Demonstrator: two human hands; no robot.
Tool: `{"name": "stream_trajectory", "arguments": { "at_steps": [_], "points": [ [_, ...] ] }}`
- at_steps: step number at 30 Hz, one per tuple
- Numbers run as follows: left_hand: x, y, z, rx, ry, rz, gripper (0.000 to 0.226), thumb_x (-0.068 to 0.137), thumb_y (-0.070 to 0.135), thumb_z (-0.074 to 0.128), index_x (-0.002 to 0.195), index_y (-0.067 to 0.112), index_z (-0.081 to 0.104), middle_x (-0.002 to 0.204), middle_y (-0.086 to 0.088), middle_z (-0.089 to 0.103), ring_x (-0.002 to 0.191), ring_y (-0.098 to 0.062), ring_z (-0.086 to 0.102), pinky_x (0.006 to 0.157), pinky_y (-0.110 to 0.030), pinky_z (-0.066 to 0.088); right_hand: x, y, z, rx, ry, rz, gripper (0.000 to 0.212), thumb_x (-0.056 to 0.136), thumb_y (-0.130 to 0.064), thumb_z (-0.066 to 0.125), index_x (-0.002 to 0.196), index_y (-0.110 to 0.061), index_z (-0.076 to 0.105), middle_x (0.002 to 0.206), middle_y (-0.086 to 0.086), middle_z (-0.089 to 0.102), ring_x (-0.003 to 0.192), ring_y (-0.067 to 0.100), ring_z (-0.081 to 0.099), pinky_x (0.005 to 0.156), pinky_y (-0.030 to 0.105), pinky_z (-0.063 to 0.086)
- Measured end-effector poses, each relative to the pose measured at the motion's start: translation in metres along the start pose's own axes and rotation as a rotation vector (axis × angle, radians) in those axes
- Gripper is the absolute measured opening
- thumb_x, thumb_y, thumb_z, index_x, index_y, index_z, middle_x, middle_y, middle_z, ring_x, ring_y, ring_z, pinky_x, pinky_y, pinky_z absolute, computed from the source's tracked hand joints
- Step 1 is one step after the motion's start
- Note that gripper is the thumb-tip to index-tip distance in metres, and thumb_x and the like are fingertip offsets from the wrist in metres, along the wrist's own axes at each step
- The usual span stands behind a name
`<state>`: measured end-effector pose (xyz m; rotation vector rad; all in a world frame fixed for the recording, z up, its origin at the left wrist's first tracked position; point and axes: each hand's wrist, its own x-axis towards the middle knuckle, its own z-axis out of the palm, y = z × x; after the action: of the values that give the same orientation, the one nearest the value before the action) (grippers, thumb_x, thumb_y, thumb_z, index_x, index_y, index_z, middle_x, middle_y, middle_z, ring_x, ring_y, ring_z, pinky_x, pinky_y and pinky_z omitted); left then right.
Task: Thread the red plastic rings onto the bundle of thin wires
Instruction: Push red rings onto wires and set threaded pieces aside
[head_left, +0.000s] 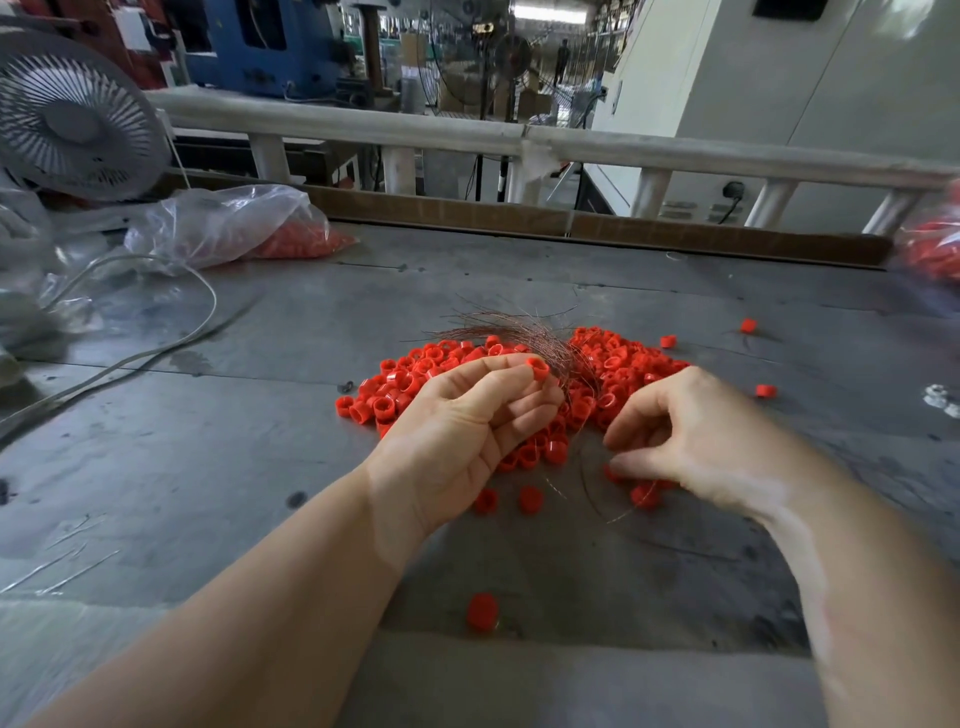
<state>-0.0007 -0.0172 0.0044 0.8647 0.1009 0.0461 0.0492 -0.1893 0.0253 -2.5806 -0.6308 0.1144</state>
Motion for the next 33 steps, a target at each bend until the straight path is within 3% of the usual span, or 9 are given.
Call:
{"name": "stream_trajectory", "arguments": {
  "at_steps": [5, 9, 11, 16, 18, 21, 24, 29, 33],
  "points": [
    [-0.002, 0.001, 0.000, 0.008, -0.033, 0.004, 0.014, 0.074, 0.006, 0.059, 0.087, 0.002, 0.063, 0.068, -0.008, 0.068, 0.065, -0.013, 0.069, 0.062, -0.020, 0.056, -0.001, -0.002, 0.002, -0.085, -0.015, -0.018, 0.022, 0.074, -0.023, 0.078, 0.061, -0.033, 0.064, 0.064, -0.009, 0.069, 0.062, -0.002, 0.060, 0.065, 0.018, 0.042],
    [-0.003, 0.001, 0.002, 0.018, -0.066, 0.020, 0.018, 0.068, 0.009, 0.061, 0.084, 0.003, 0.066, 0.069, -0.009, 0.068, 0.064, -0.012, 0.069, 0.063, -0.019, 0.056, 0.000, -0.006, 0.008, -0.133, 0.029, -0.046, 0.024, 0.079, -0.026, 0.073, 0.061, -0.035, 0.059, 0.071, -0.008, 0.068, 0.074, 0.007, 0.059, 0.086, 0.031, 0.043],
    [-0.003, 0.002, 0.002, 0.020, -0.079, 0.021, 0.017, 0.069, 0.009, 0.061, 0.083, 0.004, 0.067, 0.070, -0.009, 0.068, 0.064, -0.012, 0.069, 0.063, -0.019, 0.056, 0.001, -0.008, 0.010, -0.170, 0.068, -0.068, 0.020, 0.081, -0.028, 0.071, 0.066, -0.036, 0.061, 0.080, -0.010, 0.067, 0.083, 0.011, 0.059, 0.088, 0.031, 0.042],
    [-0.005, 0.003, 0.003, 0.037, -0.120, 0.030, 0.013, 0.069, 0.011, 0.062, 0.075, 0.008, 0.073, 0.071, -0.007, 0.070, 0.065, -0.010, 0.069, 0.062, -0.018, 0.056, 0.002, -0.005, 0.011, -0.109, 0.035, -0.078, 0.026, 0.073, -0.026, 0.079, 0.060, -0.038, 0.058, 0.066, -0.015, 0.058, 0.061, -0.002, 0.052, 0.060, 0.015, 0.036],
    [-0.006, 0.003, 0.004, 0.037, -0.136, 0.033, 0.013, 0.070, 0.010, 0.061, 0.076, 0.009, 0.073, 0.072, -0.007, 0.070, 0.065, -0.010, 0.069, 0.061, -0.018, 0.055, 0.002, -0.003, 0.012, -0.105, 0.040, -0.083, 0.026, 0.075, -0.023, 0.077, 0.061, -0.036, 0.059, 0.068, -0.015, 0.058, 0.059, -0.002, 0.052, 0.059, 0.015, 0.037],
    [-0.007, 0.004, 0.004, 0.043, -0.157, 0.033, 0.015, 0.071, 0.011, 0.060, 0.073, 0.011, 0.075, 0.071, -0.005, 0.070, 0.066, -0.009, 0.069, 0.063, -0.018, 0.055, 0.005, -0.004, 0.014, -0.103, 0.098, -0.111, 0.016, 0.082, -0.019, 0.071, 0.073, -0.032, 0.066, 0.076, -0.015, 0.061, 0.074, 0.002, 0.056, 0.066, 0.014, 0.038],
    [-0.007, 0.005, 0.004, 0.039, -0.166, 0.031, 0.015, 0.071, 0.011, 0.060, 0.074, 0.011, 0.075, 0.072, -0.005, 0.070, 0.065, -0.009, 0.069, 0.062, -0.018, 0.055, 0.005, -0.008, 0.013, 0.133, 0.190, -0.136, 0.015, 0.085, -0.014, 0.067, 0.078, -0.027, 0.068, 0.074, -0.017, 0.062, 0.069, -0.002, 0.057, 0.062, 0.006, 0.039],
    [-0.007, 0.005, 0.004, 0.051, -0.175, 0.027, 0.015, 0.069, 0.012, 0.061, 0.074, 0.011, 0.076, 0.071, -0.007, 0.071, 0.063, -0.009, 0.069, 0.062, -0.017, 0.055, 0.006, -0.015, 0.013, 0.538, 0.290, -0.182, 0.020, 0.086, -0.003, 0.064, 0.080, -0.022, 0.069, 0.076, -0.001, 0.071, 0.070, 0.007, 0.064, 0.070, 0.014, 0.050],
    [-0.007, 0.004, 0.003, 0.058, -0.149, 0.009, 0.015, 0.066, 0.011, 0.062, 0.073, 0.011, 0.075, 0.072, -0.007, 0.070, 0.062, -0.009, 0.068, 0.063, -0.018, 0.056, 0.005, -0.016, 0.013, 0.758, 0.318, -0.180, 0.024, 0.089, -0.002, 0.058, 0.083, -0.022, 0.069, 0.074, -0.001, 0.072, 0.065, 0.005, 0.064, 0.065, 0.015, 0.051]
  ]
}}
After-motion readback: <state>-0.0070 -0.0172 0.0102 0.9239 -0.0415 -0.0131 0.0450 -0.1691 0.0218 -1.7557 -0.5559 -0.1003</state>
